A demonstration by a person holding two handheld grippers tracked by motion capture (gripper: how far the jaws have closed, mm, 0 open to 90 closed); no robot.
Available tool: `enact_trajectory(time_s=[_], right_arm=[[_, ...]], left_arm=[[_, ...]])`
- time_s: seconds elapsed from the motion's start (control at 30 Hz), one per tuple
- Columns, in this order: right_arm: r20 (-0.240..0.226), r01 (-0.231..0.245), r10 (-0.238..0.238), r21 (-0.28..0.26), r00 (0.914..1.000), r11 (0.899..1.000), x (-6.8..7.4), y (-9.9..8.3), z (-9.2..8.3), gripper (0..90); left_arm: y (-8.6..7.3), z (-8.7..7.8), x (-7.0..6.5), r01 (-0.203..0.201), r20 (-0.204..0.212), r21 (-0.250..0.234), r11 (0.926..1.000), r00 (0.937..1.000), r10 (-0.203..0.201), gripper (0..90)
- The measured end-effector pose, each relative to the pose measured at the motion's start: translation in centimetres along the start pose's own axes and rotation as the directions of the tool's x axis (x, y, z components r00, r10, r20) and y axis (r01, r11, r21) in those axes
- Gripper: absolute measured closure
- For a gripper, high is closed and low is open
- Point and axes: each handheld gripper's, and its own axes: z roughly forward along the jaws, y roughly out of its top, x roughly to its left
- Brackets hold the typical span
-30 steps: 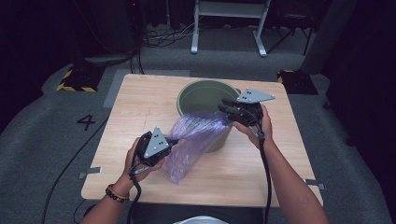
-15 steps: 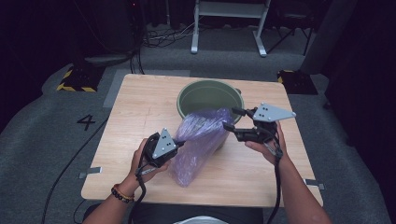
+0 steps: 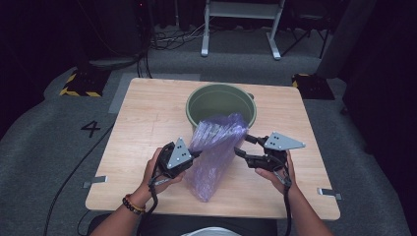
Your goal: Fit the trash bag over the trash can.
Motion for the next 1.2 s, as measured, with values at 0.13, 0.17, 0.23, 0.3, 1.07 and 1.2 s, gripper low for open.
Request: enact_trajectory(time_s=[0.13, 0.17, 0.23, 0.3, 1.07, 1.2], right_arm=[[-0.072, 0.001, 0.001, 0.039, 0.9974, 0.999, 0.6, -0.6, 0.9, 47.3], [-0.072, 0.001, 0.001, 0.039, 0.9974, 0.999, 0.6, -0.6, 0.9, 47.3], [-0.089, 0.025, -0.021, 0.045, 0.9958, 0.999, 1.0, -0.7, 1.2, 56.7], [-0.078, 0.068, -0.065, 0.04, 0.9948, 0.997, 1.4, -0.7, 1.3, 69.2], [0.137, 0.035, -0.029, -0.036, 0.9902, 0.999, -3.7, 5.2, -0.4, 90.0], [0.15, -0.002, 0.002, 0.0, 0.9887, 1.0, -4.5, 5.4, 0.3, 88.6]], left_arm=[[0.0, 0.2, -0.1, -0.004, 0.006, 0.005, 1.0, 1.0, 0.004, 87.7], [0.0, 0.2, -0.1, -0.004, 0.006, 0.005, 1.0, 1.0, 0.004, 87.7], [0.1, 0.2, -0.2, -0.01, 0.006, 0.009, 0.9999, 0.9999, 0.01, 87.7], [0.1, 0.3, -0.2, -0.009, 0.004, 0.007, 0.9999, 0.9999, 0.009, 87.5], [0.4, -2.1, 2.5, 0.113, -0.031, -0.1, 0.9886, 0.9927, -0.116, 34.5], [0.6, -2.3, 2.3, 0.054, 0.011, -0.081, 0.9953, 0.9985, -0.053, 50.0]])
